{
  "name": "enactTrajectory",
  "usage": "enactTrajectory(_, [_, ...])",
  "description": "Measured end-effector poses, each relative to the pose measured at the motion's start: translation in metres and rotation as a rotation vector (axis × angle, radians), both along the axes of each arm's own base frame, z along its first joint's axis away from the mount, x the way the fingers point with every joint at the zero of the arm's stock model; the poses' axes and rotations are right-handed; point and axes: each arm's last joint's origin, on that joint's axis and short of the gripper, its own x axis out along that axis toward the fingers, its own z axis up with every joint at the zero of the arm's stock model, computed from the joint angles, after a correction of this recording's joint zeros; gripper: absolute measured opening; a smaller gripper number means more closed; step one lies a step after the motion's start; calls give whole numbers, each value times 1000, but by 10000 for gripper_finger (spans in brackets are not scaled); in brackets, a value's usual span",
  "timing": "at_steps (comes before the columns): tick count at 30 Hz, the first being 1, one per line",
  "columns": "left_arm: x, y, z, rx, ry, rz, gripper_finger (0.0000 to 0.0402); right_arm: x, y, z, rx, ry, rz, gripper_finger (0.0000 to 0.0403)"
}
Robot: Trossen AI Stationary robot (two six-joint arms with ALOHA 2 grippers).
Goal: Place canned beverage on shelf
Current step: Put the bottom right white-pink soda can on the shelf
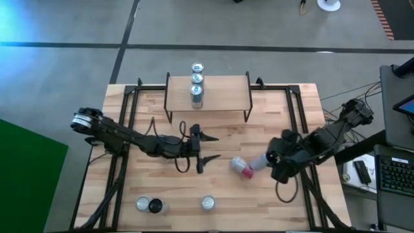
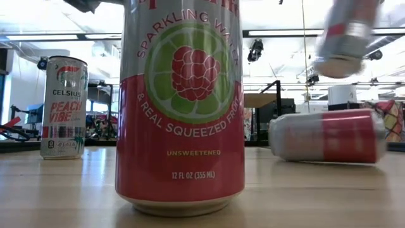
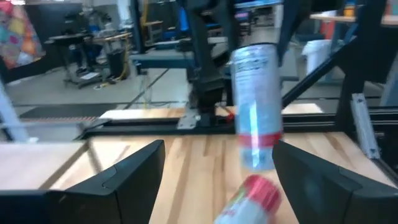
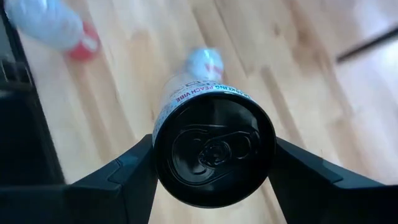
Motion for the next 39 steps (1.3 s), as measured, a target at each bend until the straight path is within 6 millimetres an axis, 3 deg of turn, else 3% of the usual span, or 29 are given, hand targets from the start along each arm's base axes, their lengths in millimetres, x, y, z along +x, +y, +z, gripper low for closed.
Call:
enactTrajectory(9, [37, -10, -15, -18, 35, -23, 289, 33, -9, 10, -117, -109, -108, 248])
enactTrajectory(23, [40, -10, -16, -18, 39, -42, 335, 77, 10, 14, -220, -144, -11, 248])
enactTrajectory(31, [40, -10, -17, -7, 40, -41, 302, 98, 17, 31, -241, -194, 37, 249])
enactTrajectory(39, [40, -9, -16, 18, 45, -44, 226, 104, 17, 34, -262, -154, 46, 259])
